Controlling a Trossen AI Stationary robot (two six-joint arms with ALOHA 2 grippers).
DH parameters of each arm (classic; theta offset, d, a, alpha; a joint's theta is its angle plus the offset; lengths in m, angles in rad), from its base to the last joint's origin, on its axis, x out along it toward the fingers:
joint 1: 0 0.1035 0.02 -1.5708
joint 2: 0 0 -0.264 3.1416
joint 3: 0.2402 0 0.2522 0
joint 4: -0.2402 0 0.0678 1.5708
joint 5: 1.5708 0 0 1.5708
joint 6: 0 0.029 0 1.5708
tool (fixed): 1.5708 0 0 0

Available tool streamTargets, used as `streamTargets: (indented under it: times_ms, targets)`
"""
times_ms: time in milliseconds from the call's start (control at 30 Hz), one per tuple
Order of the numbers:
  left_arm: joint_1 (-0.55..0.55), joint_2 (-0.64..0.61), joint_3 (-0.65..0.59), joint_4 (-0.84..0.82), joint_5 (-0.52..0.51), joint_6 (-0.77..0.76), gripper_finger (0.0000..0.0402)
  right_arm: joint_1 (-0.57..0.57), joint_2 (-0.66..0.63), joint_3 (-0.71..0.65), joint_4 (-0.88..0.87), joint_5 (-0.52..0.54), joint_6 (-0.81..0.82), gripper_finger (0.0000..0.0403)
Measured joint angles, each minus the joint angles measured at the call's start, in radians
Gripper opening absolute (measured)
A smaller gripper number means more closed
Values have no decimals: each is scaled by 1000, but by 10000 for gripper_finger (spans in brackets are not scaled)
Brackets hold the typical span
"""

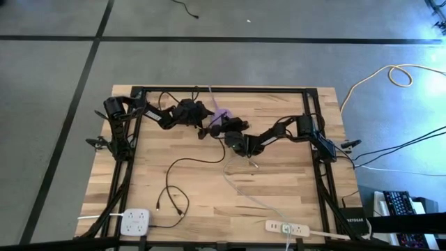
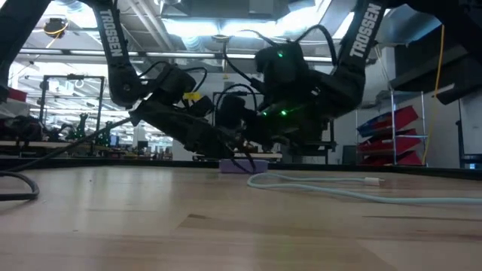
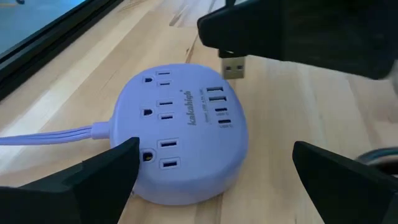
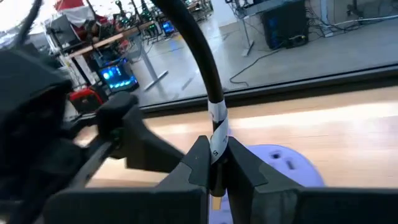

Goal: Insert USB
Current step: Insert the black usb cable into the purple outlet extension

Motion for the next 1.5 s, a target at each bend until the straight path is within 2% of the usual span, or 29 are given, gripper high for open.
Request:
streamTargets:
  times_ms: [133,367,633,800,933,1067,1333,1500]
  targets:
    - [1,0,0,-3,-3,2,400,-1,0,27,-92,0,24,4]
    - [2,-1,0,-12,-18,31,400,-1,0,29,-86,16,-43,4]
    - [1,-1,0,-27,-7,60,400,-15,-1,28,-113,-74,-55,4]
    - [0,-1,0,-22,-14,32,400,-14,-18,21,-131,-54,-97,4]
    - [-6,-1,0,-9,-17,25,400,-12,-64,-3,-227,-3,-2,4]
    - [-21,0,2,12,-13,-3,400,0,-91,-7,-325,-11,122,4]
    - [-55,0,3,47,-13,-4,400,6,-91,-7,-413,33,172,4]
    - [-56,0,3,35,-13,12,400,6,-91,-7,-411,6,161,4]
